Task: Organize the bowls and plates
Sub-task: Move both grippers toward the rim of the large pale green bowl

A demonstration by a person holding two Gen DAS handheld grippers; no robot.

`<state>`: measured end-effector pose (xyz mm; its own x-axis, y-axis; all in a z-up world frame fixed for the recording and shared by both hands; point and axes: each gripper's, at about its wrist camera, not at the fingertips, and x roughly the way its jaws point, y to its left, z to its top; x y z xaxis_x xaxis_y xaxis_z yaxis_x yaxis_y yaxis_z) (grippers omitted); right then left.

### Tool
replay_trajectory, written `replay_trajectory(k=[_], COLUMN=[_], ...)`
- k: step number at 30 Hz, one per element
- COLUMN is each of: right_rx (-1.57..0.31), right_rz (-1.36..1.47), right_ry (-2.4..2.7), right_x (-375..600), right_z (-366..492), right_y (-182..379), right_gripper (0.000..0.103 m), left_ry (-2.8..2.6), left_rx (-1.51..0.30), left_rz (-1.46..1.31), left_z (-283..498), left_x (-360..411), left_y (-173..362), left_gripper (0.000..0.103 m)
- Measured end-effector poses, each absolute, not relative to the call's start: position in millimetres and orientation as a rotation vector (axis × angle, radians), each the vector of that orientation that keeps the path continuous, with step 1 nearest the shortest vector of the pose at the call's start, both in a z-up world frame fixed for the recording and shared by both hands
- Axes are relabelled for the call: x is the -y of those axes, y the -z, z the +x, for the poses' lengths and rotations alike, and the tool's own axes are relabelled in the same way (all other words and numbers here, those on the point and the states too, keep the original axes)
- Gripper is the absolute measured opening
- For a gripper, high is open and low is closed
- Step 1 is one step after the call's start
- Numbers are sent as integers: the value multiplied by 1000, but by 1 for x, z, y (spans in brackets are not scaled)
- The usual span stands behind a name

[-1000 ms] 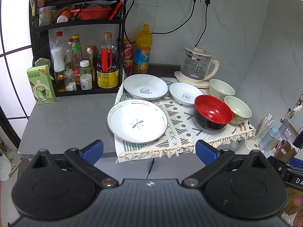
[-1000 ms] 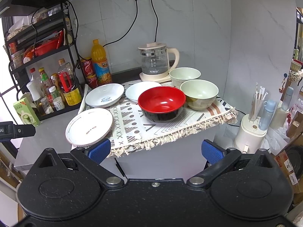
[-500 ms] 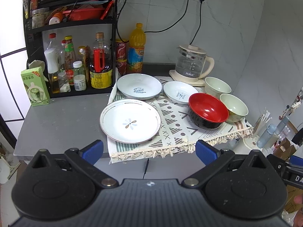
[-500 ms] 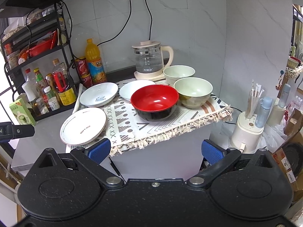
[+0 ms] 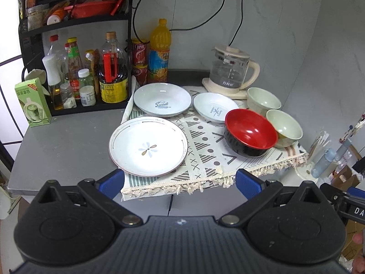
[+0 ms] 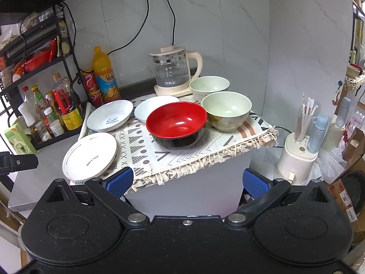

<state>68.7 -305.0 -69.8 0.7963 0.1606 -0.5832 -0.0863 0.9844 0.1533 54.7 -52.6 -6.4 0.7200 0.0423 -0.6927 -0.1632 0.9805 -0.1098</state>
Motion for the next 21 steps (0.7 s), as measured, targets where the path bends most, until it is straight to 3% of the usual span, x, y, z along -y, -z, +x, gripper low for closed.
replay_trajectory(k=[21], right_rx=[-703], right_rz=[161], right_ry=[-71], right_x=[331], right_z=[182], right_y=[90], right_gripper=[103], left_ry=[-33], left_rx=[-820], left_rz=[-229], left_z=[198], left_x=[76], left_y=[27], left_gripper=[100])
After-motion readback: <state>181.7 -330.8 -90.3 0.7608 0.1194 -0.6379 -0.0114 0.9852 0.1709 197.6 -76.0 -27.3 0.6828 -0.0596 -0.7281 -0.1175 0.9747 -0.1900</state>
